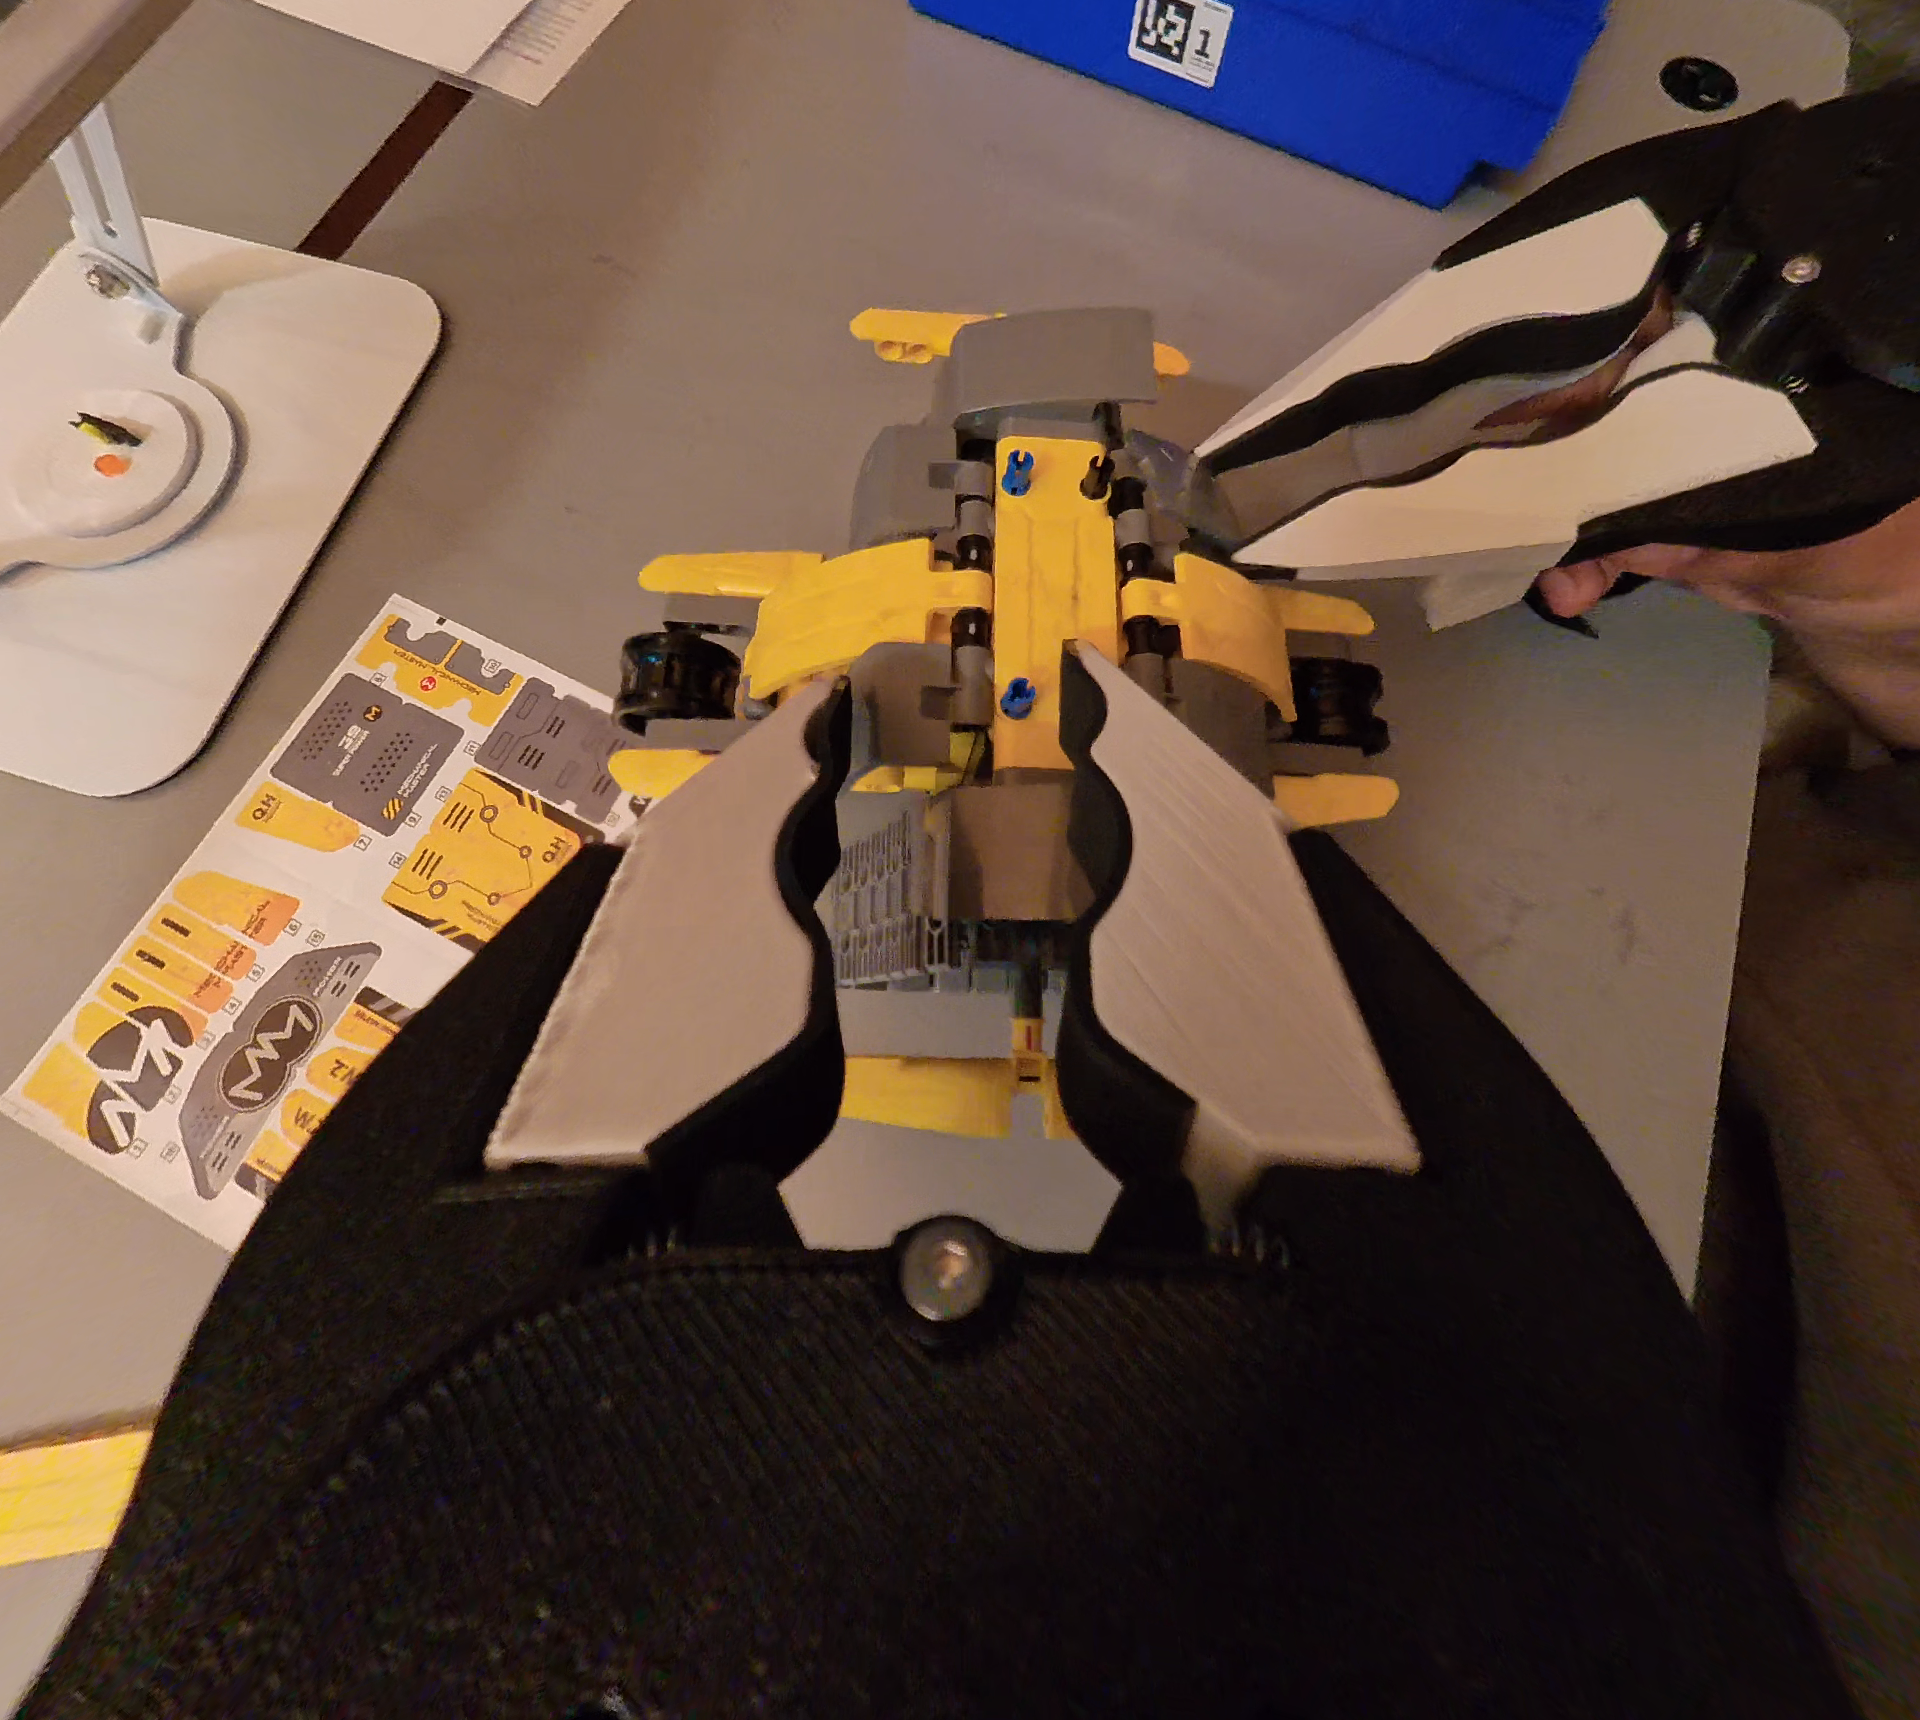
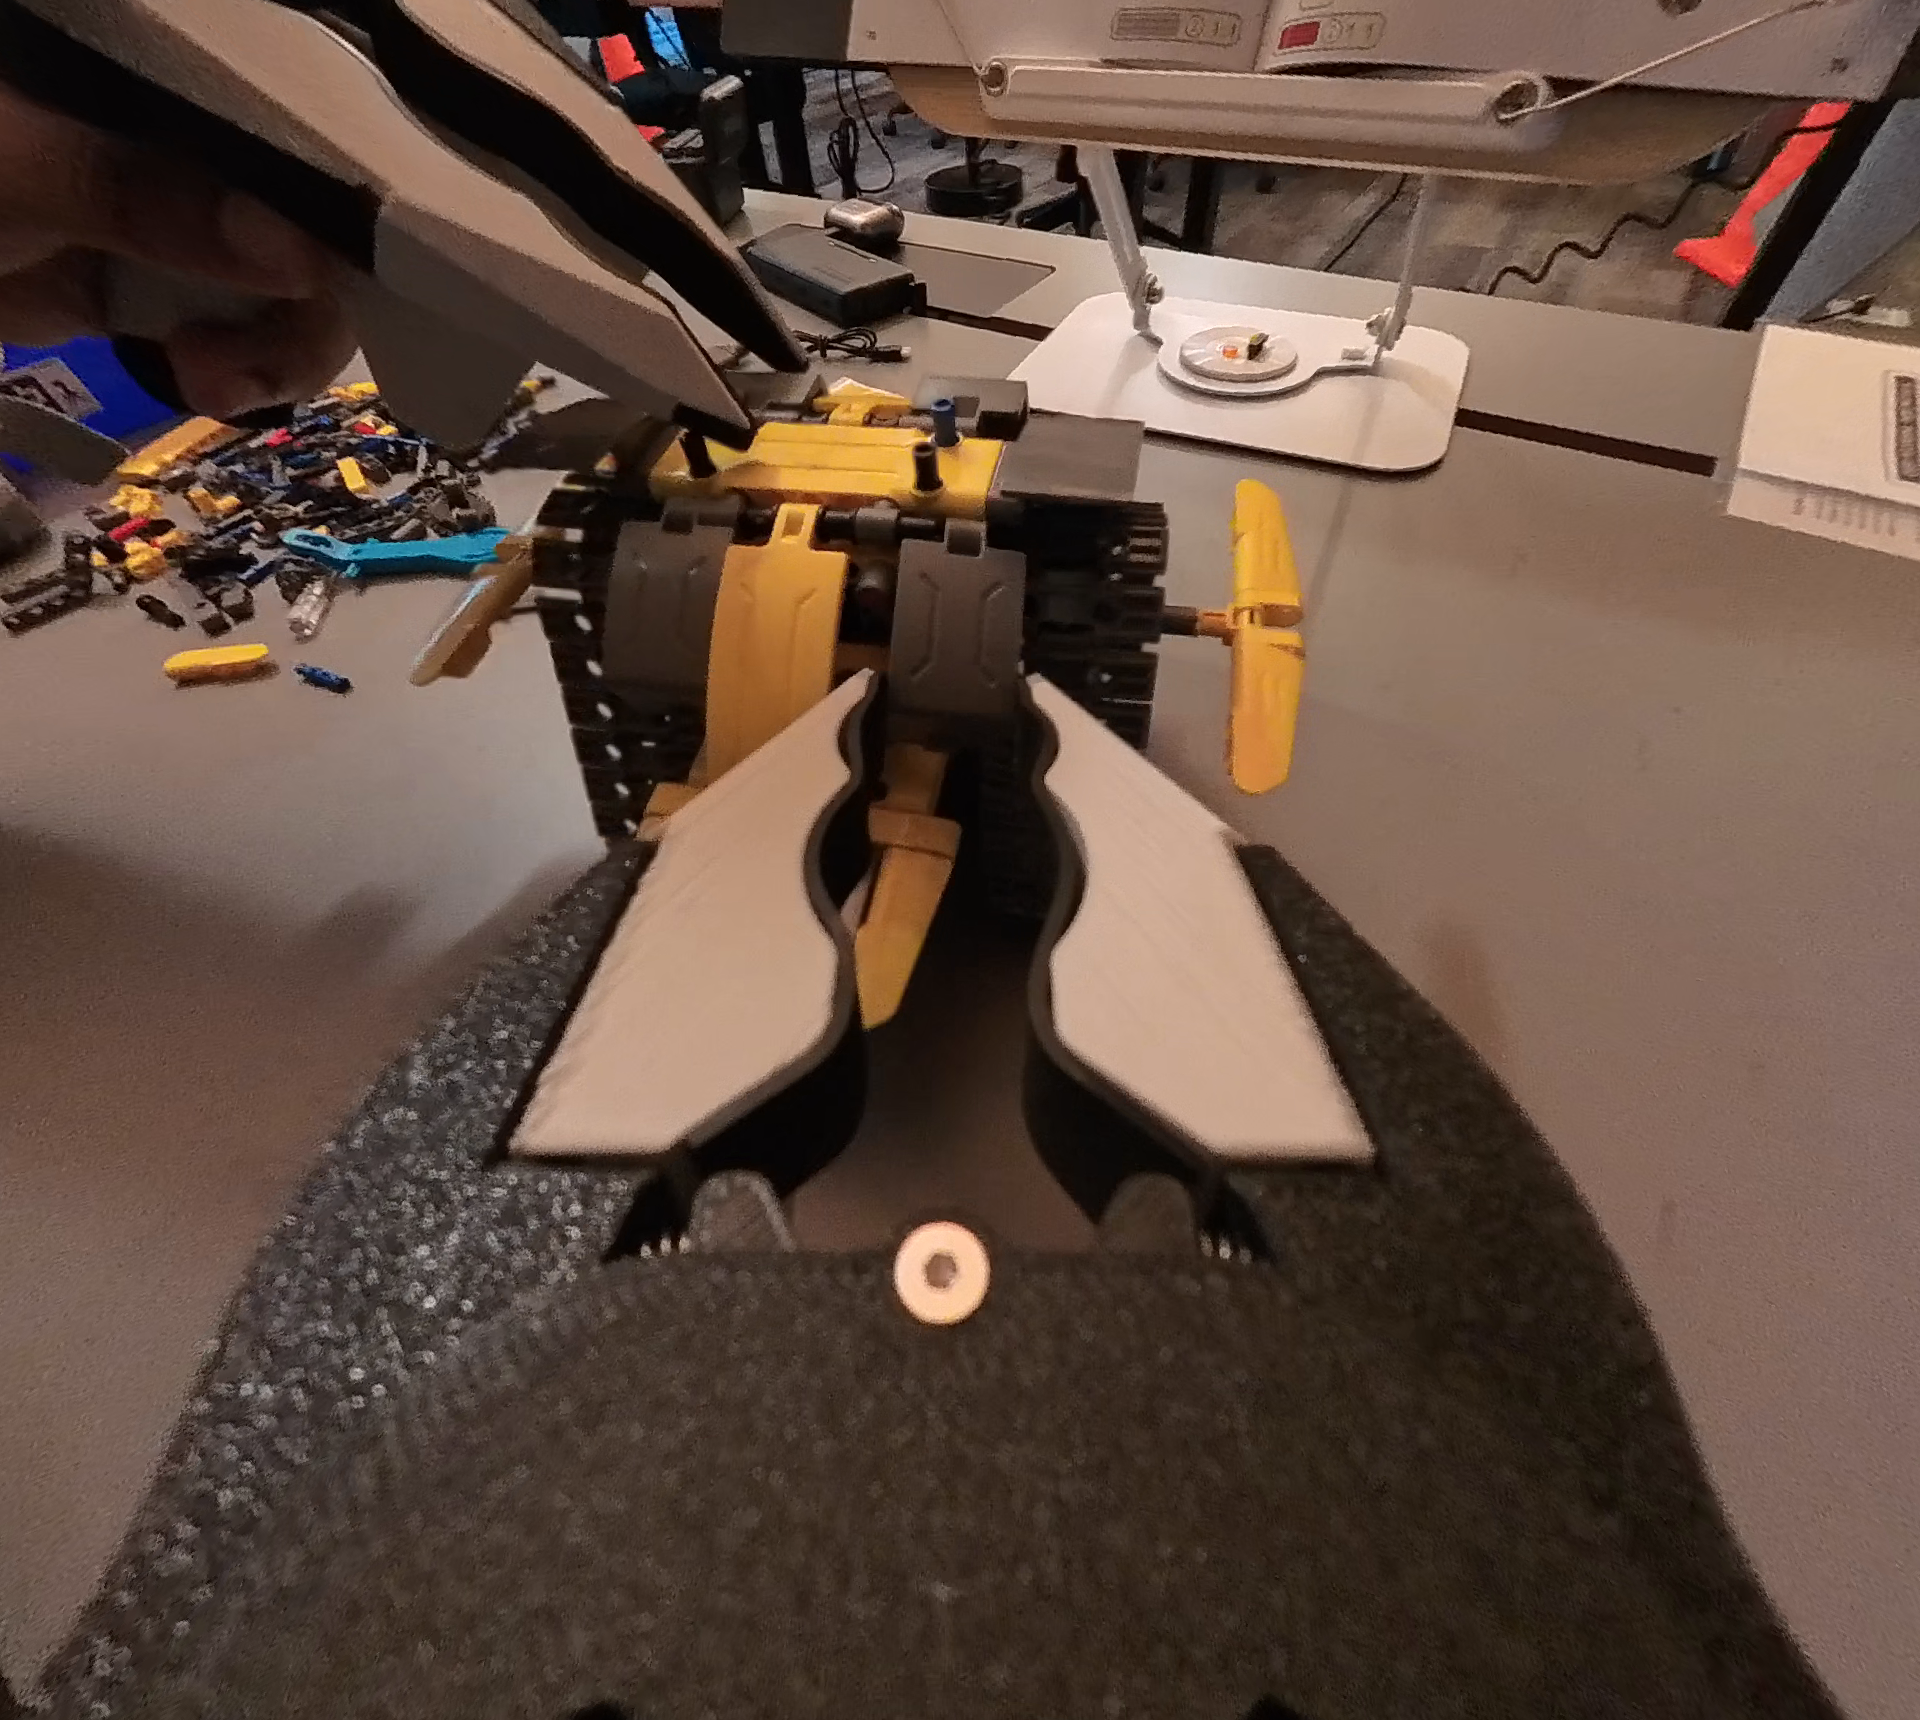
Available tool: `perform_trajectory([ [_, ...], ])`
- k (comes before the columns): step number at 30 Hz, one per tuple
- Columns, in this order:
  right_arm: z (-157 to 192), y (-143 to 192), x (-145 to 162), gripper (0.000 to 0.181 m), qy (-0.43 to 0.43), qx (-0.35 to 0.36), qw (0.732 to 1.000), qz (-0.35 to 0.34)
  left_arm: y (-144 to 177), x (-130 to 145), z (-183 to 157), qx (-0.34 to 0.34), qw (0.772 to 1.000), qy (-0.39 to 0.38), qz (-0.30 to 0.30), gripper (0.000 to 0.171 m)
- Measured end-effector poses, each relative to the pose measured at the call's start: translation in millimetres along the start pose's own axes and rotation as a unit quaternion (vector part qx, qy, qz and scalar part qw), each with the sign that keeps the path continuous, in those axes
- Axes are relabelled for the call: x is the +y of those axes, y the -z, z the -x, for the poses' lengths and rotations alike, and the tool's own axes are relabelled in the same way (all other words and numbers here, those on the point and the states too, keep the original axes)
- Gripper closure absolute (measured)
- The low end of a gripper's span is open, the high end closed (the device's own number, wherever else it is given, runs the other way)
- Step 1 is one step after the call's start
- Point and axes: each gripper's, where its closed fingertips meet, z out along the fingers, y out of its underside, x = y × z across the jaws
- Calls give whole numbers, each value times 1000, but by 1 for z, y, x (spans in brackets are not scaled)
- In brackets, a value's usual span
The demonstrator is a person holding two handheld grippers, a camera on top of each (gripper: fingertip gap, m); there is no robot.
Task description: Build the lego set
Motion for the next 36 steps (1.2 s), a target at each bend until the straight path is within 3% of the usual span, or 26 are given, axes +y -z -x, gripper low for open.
perform_trajectory([
  [5, 2, 4, 1, 158, 41, 3, 999, 1, 2, 2, -9, 11, 1000, -7, 9, 133],
  [11, 7, 11, 2, 159, 12, -65, 998, -23, 6, 6, -31, 53, 998, -13, 27, 130],
  [13, 10, 14, 3, 158, 6, -91, 995, -31, 9, 11, -48, 98, 994, -25, 41, 102],
  [17, 11, 18, 5, 159, 20, -112, 993, -35, 15, 10, -58, 89, 989, -115, 34, 83],
  [21, 10, 19, 6, 158, 40, -120, 991, -30, 25, 9, -86, 113, 960, -256, -1, 66],
  [26, 10, 17, 3, 158, 64, -122, 990, 3, 27, -4, -98, 155, 943, -295, -16, 62],
  [31, 12, 16, 1, 159, 113, -87, 989, 37, 17, 4, -93, 215, 920, -323, 59, 54],
  [36, 12, 13, 2, 159, 144, -60, 986, 61, -2, 12, -83, 223, 893, -374, 113, 60],
])
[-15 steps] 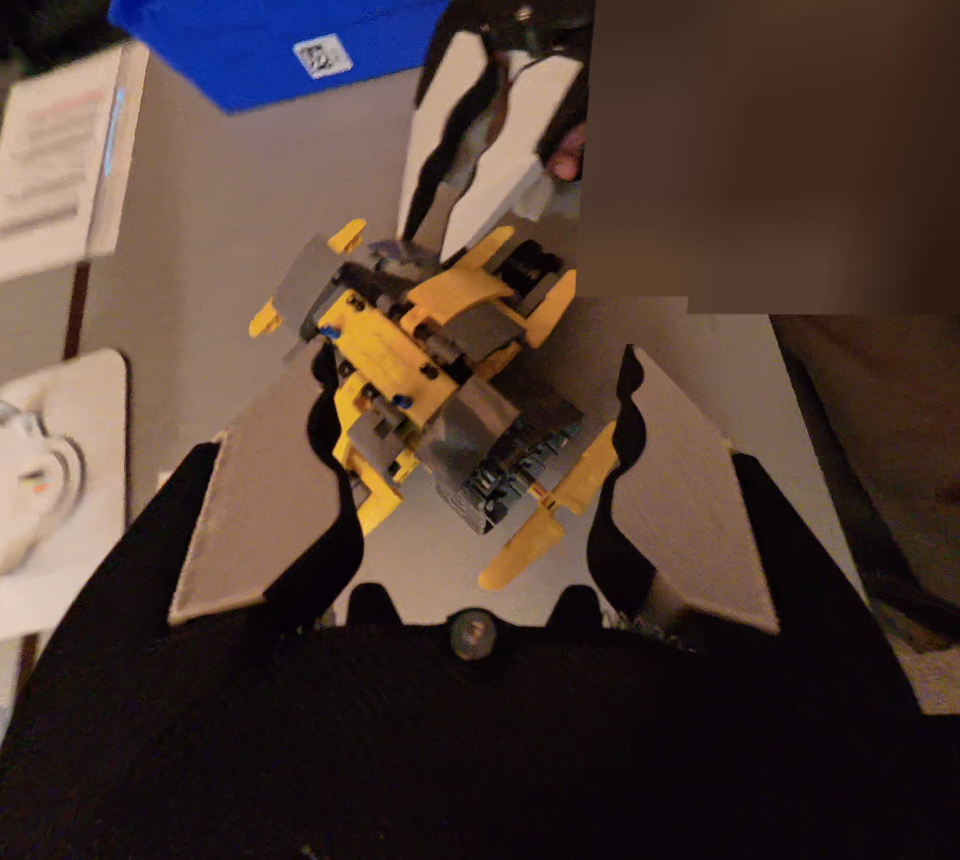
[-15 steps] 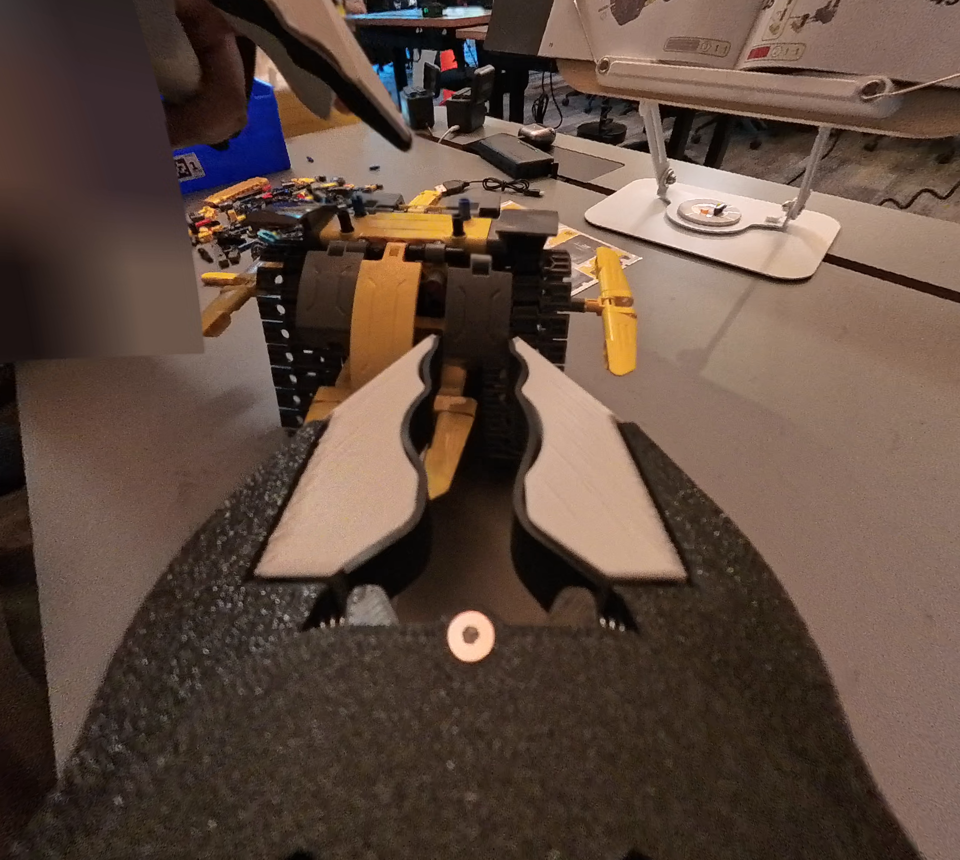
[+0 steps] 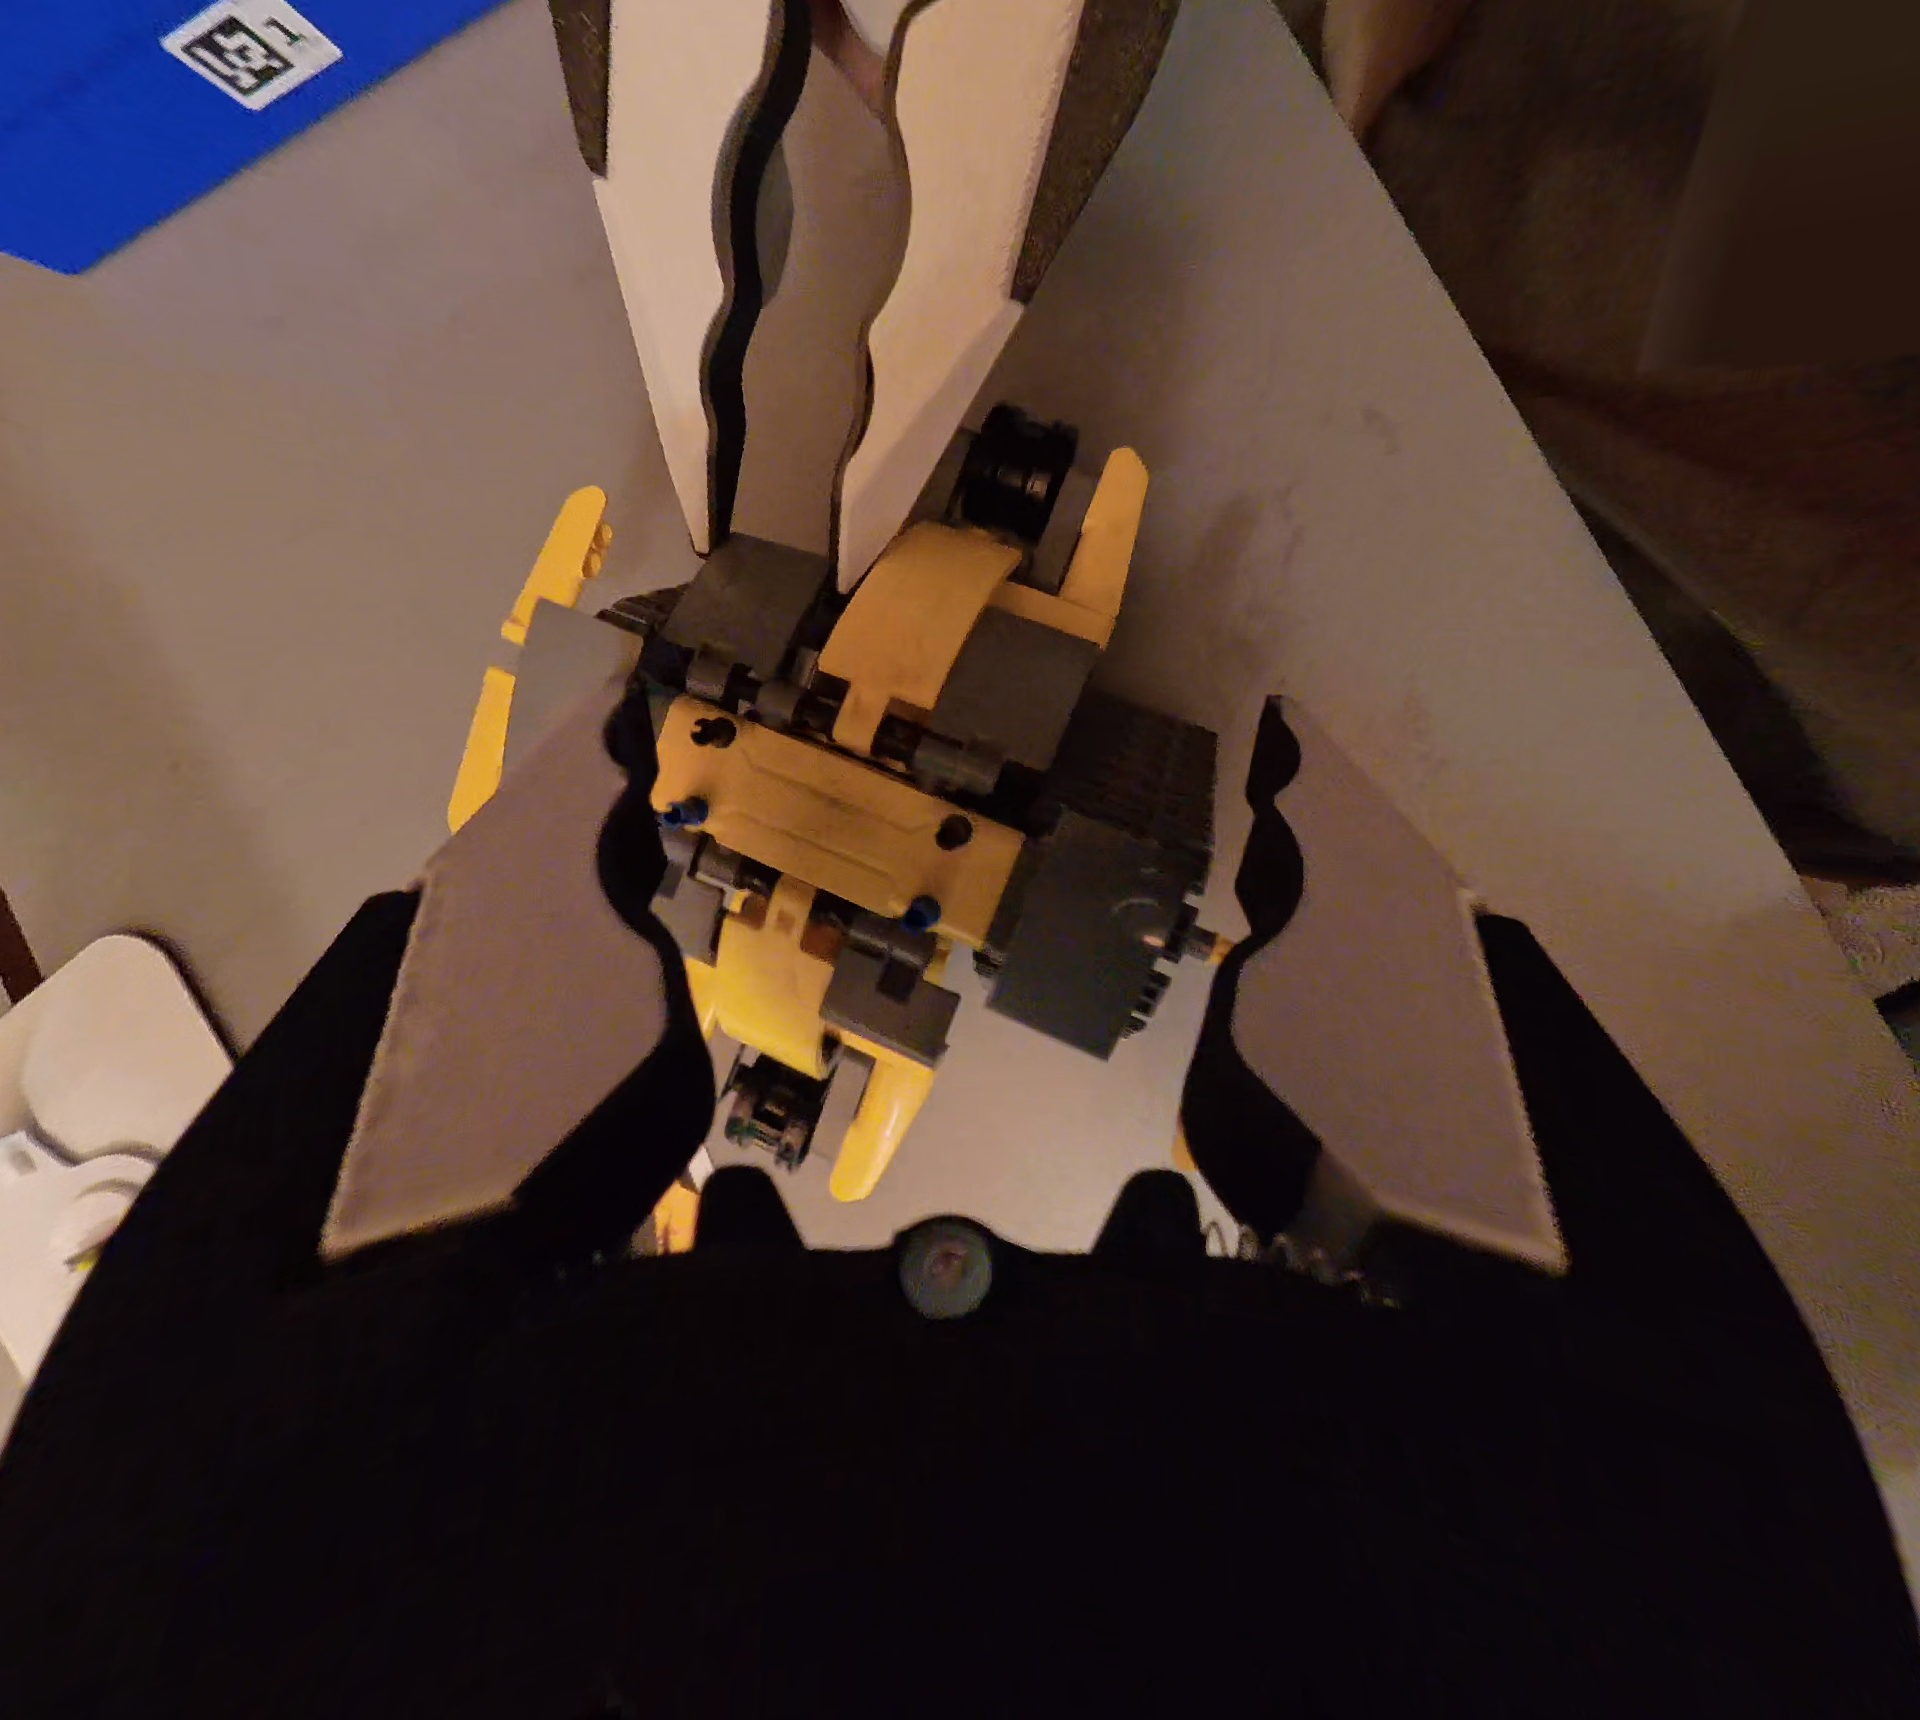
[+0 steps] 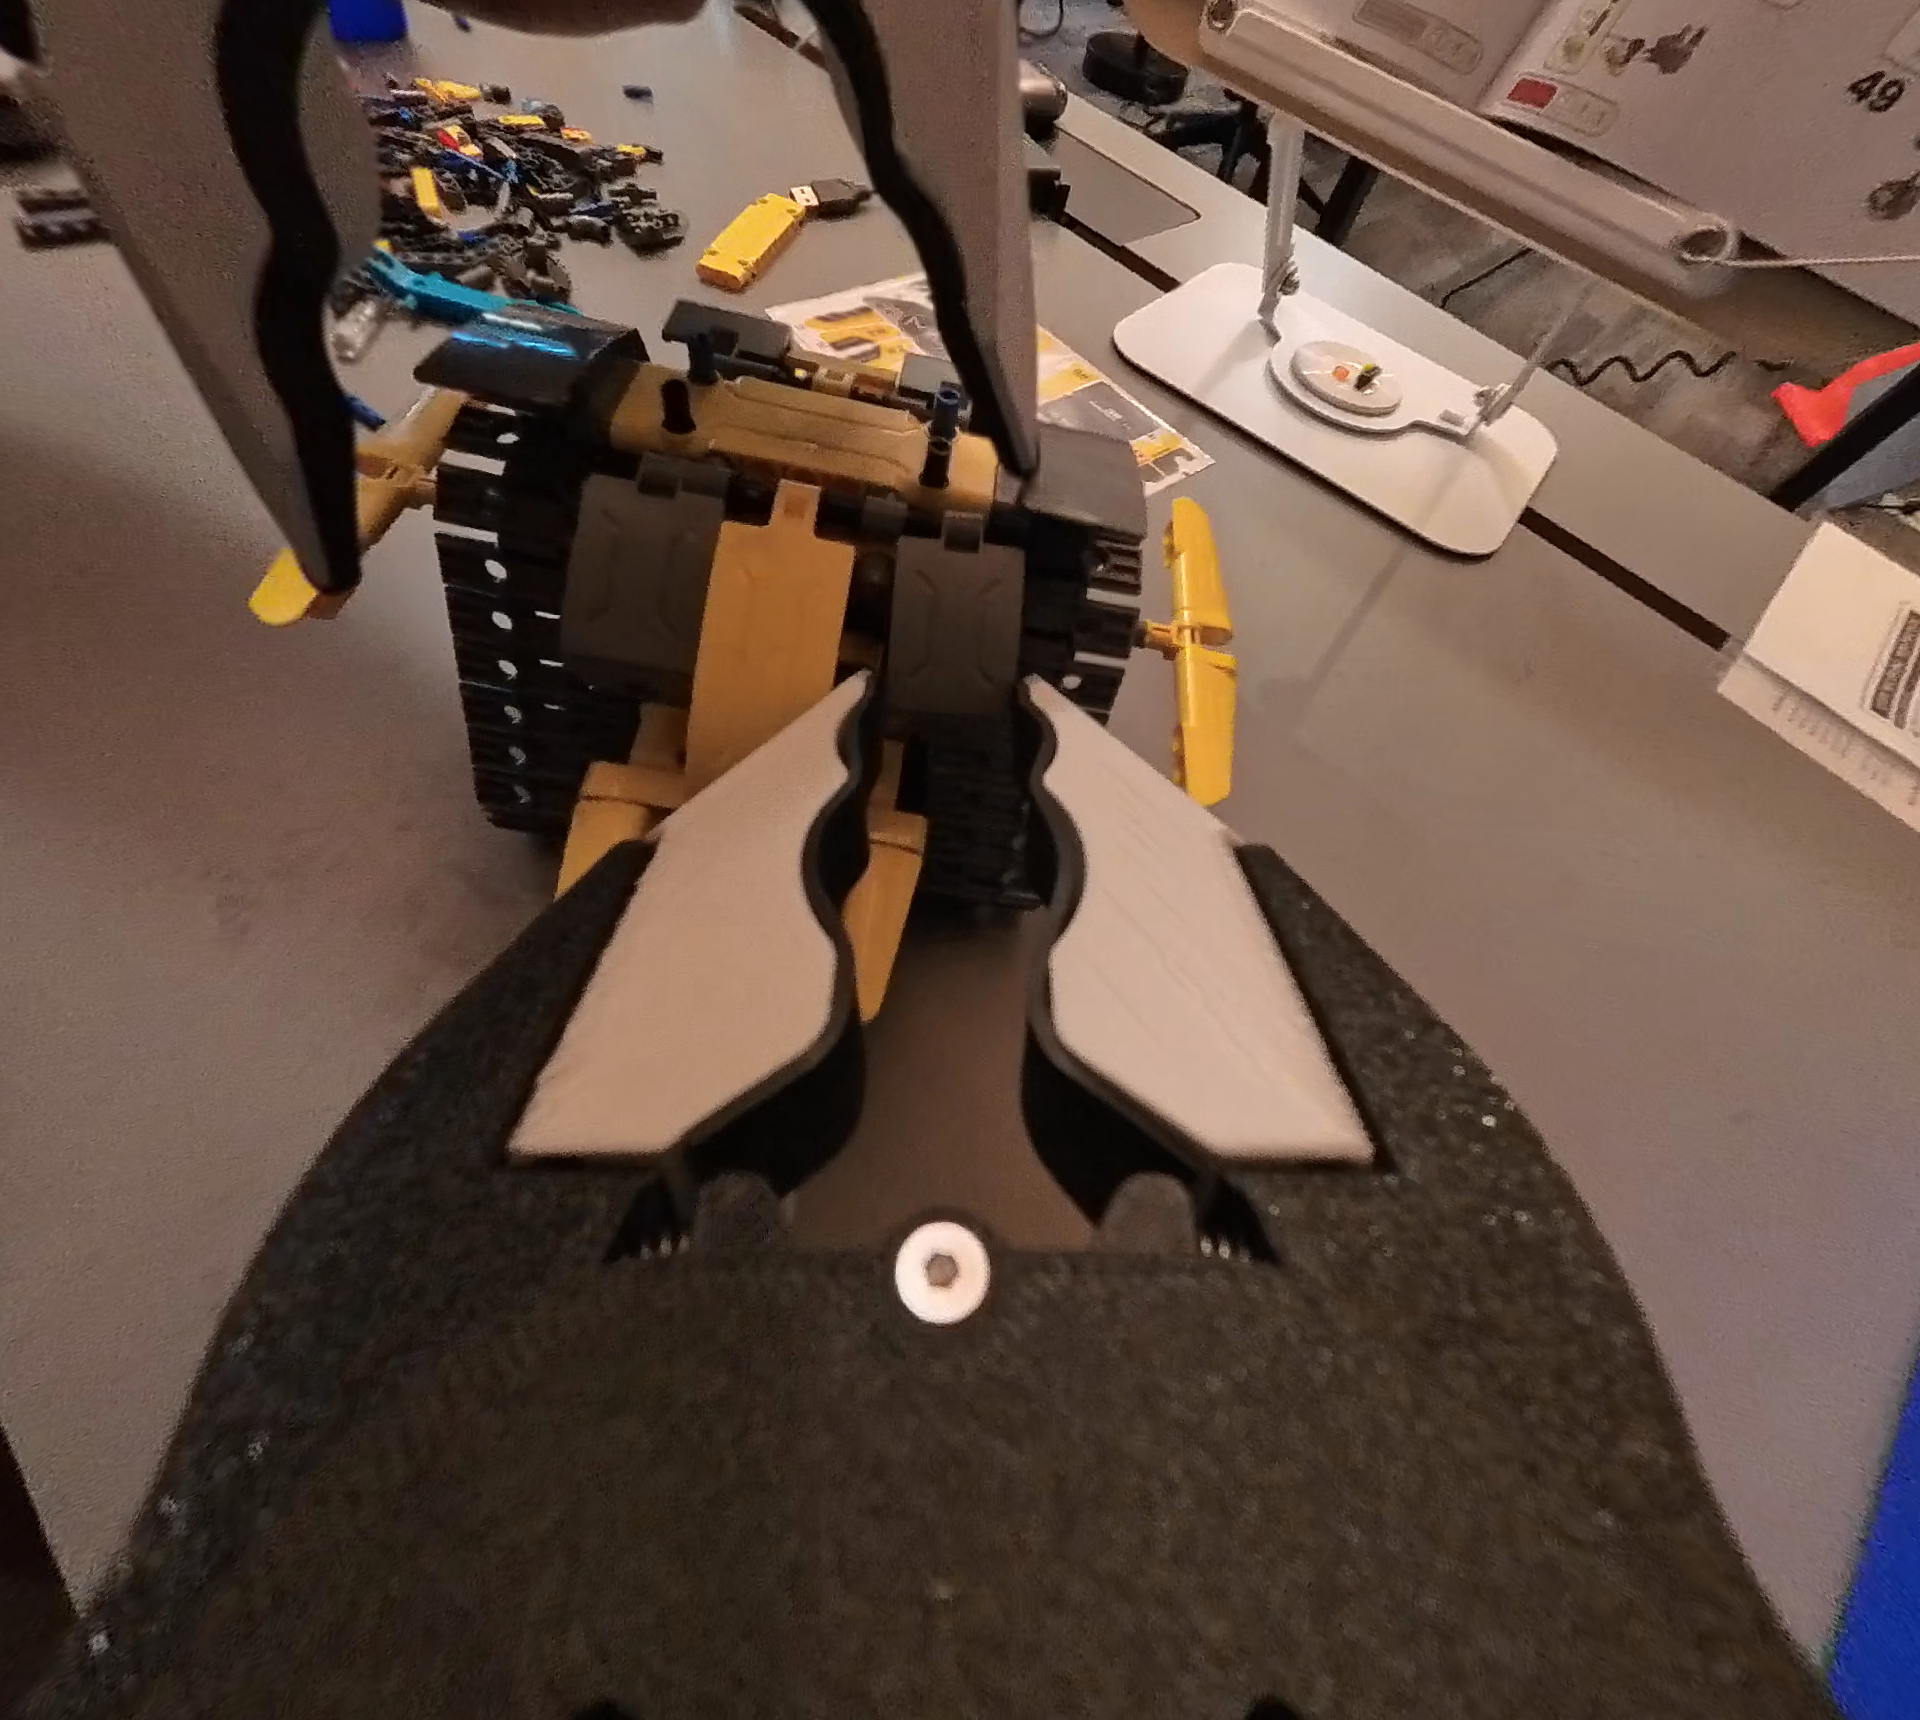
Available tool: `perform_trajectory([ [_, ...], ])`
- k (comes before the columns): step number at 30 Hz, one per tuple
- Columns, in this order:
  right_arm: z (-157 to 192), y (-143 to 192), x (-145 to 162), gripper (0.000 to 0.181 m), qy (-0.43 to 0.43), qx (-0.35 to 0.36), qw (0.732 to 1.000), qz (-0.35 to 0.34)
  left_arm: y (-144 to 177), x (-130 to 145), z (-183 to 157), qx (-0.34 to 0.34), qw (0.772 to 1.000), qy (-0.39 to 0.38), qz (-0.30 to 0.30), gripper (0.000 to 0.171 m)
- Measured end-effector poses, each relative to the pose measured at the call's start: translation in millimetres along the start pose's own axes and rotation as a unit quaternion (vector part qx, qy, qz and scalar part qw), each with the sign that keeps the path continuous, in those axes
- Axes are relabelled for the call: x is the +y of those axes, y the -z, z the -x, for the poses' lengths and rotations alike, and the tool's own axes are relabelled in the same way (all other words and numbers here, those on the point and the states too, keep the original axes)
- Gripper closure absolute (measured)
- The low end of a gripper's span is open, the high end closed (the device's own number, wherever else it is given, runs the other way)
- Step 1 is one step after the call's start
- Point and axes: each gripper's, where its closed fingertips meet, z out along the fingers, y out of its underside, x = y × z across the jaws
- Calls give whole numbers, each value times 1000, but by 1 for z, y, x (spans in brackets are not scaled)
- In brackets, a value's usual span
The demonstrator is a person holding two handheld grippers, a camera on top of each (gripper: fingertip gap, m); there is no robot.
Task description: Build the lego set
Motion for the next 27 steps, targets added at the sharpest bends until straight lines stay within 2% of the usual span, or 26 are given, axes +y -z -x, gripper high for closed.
perform_trajectory([
  [12, 1, 3, 1, 158, 22, -5, 1000, 18, -2, -3, 13, -8, 998, -60, 26, 86],
  [22, 5, 4, 2, 158, 18, -12, 999, 36, -3, 0, 12, -30, 992, -113, 56, 88],
  [27, 6, 4, 1, 158, 13, -10, 999, 32, 4, -4, 2, -9, 990, -124, 61, 95],
])
